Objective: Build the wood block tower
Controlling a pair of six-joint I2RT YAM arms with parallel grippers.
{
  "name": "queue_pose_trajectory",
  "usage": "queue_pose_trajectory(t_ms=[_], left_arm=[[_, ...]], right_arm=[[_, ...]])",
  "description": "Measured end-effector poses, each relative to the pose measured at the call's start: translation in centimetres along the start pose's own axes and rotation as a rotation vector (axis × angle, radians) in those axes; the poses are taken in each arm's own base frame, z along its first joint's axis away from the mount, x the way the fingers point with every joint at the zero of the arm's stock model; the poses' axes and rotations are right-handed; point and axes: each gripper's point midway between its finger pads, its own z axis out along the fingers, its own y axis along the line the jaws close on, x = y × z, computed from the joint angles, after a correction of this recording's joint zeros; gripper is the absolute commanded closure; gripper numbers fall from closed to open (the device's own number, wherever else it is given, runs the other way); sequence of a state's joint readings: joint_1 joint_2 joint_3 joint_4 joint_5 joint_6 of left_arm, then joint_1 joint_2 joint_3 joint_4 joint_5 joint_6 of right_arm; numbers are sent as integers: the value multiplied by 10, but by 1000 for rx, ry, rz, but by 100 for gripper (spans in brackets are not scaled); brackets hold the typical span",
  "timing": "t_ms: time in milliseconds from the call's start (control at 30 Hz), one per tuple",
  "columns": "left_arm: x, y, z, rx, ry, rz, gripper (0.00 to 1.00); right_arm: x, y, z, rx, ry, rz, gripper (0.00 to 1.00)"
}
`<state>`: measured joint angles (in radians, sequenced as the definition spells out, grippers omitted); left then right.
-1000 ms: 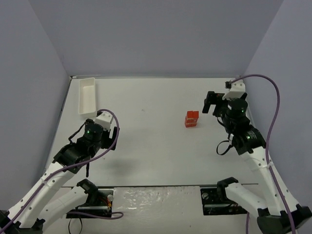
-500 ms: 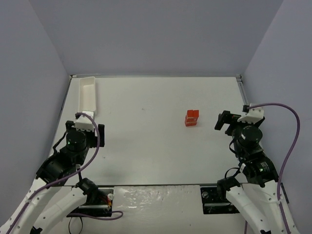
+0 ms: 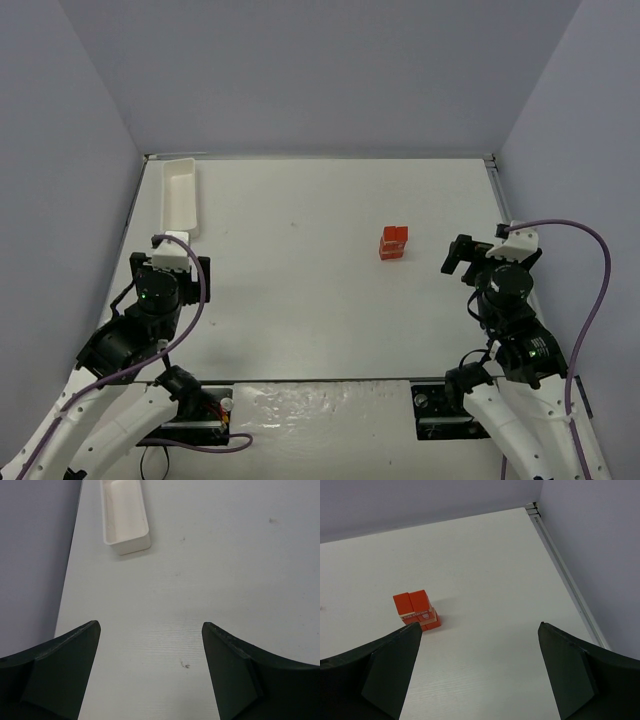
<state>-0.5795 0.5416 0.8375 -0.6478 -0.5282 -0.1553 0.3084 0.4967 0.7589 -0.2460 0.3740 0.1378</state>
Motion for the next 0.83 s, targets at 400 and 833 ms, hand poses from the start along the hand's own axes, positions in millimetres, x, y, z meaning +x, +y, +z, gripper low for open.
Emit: queue_pose_trajectory(t_ms=[400, 833], left_arm=[[3, -5, 6, 22, 27, 12, 20], [5, -7, 9, 37, 40, 3, 20]], right_arm=[[1, 0, 2, 9, 5, 5, 0], [2, 1, 2, 5, 8, 5, 0]])
